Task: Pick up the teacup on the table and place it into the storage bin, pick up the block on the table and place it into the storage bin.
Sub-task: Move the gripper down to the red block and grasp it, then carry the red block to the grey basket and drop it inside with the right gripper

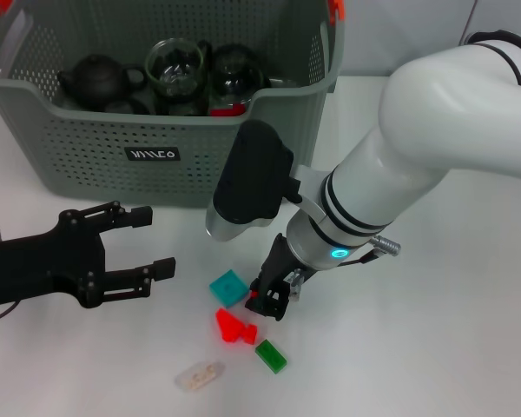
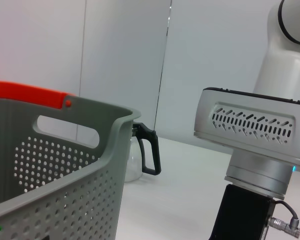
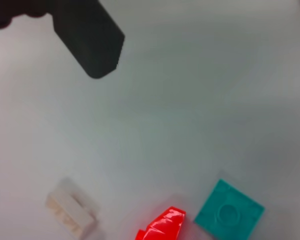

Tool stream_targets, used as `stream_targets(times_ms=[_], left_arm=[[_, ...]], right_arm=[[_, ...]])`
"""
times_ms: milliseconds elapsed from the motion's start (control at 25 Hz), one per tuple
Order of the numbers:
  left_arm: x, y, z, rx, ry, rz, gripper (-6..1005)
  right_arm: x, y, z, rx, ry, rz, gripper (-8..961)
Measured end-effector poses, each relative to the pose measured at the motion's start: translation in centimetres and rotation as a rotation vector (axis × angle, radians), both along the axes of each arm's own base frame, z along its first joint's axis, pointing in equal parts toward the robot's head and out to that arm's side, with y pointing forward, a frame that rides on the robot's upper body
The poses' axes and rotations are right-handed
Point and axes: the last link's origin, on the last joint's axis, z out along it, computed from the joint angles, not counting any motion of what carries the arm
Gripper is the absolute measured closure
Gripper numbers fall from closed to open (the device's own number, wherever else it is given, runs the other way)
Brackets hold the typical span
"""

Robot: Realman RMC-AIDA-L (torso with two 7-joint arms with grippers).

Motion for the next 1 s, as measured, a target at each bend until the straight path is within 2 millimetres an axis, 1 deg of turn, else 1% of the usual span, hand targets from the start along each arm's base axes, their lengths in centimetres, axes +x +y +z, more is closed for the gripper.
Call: stream_targets(times_ms=[280,400,480,560,720,920,1000], left_arm=[[0.0,0.0,0.0,0.001,-0.001,0.002,186],[-0.1,-0.1,0.1,0.008,-0.005,0.006,185],[-0.2,-0.2,0.3,0.018,-0.013,0.013,185],[-0.3,-0.3,0.4,0.024,-0.019,0.017,185],[-0.4,-0.4,0.6,0.042,-0.037,0.023,185],[-0.3,-0.4,0.7,0.063,-0.057,0.027,185],[-0.2,-0.3,0.8,0.075,-0.072,0.027,185]], right_arm=[[-0.3,0.3,0.6,0.008,0.013,-0.020,752],[-0.2,0.7,1.4,0.013,0.031,-0.056,752],[-0.4,0.9,2.3,0.019,0.058,-0.074,752],[-0.6,1.2,3.6,0.036,0.080,-0.075,752],[-1.5,1.6,6.9,0.072,0.146,-0.054,752],[-4.2,2.2,11.6,0.110,0.297,-0.010,753],[-5.5,2.6,13.0,0.125,0.369,0.012,753]])
